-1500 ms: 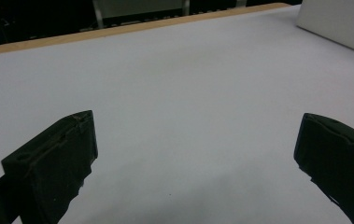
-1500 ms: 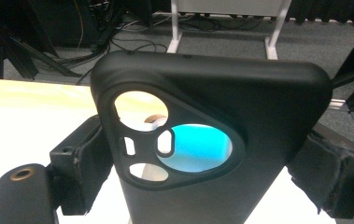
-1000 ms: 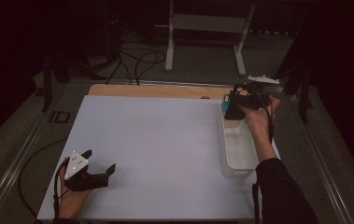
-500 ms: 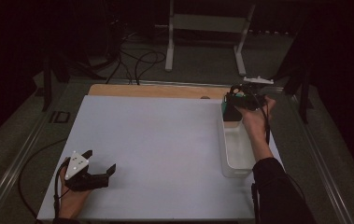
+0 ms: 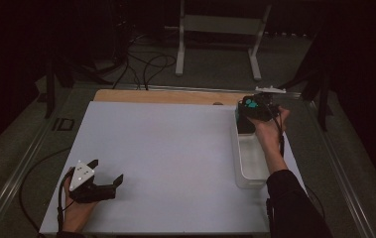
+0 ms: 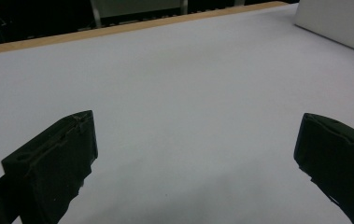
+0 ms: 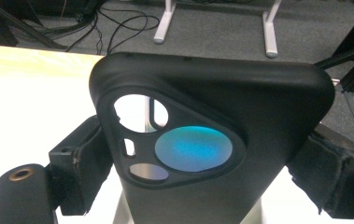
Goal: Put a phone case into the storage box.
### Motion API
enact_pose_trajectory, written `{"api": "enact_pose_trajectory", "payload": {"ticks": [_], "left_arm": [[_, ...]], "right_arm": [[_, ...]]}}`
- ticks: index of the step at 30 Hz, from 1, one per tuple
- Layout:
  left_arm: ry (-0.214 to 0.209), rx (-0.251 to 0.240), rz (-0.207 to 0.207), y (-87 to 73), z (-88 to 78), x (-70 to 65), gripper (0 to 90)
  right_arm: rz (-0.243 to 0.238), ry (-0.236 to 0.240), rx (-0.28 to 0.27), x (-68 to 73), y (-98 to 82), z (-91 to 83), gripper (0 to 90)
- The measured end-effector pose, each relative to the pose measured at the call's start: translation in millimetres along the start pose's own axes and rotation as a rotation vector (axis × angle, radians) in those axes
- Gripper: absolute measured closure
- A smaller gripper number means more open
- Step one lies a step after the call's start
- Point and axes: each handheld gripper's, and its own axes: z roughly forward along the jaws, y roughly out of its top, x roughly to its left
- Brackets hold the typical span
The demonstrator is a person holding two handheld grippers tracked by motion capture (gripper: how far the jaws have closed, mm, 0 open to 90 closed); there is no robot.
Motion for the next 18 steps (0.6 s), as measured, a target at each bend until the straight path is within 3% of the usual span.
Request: {"api": "enact_pose_trajectory", "payload": {"ticks": [18], "left_arm": [[0.003, -0.008, 0.001, -0.2, -1.4, 0.3, 0.1]], "right_arm": [[0.004, -0.012, 0.038, 4.4, -7.9, 11.8, 13.6]]}}
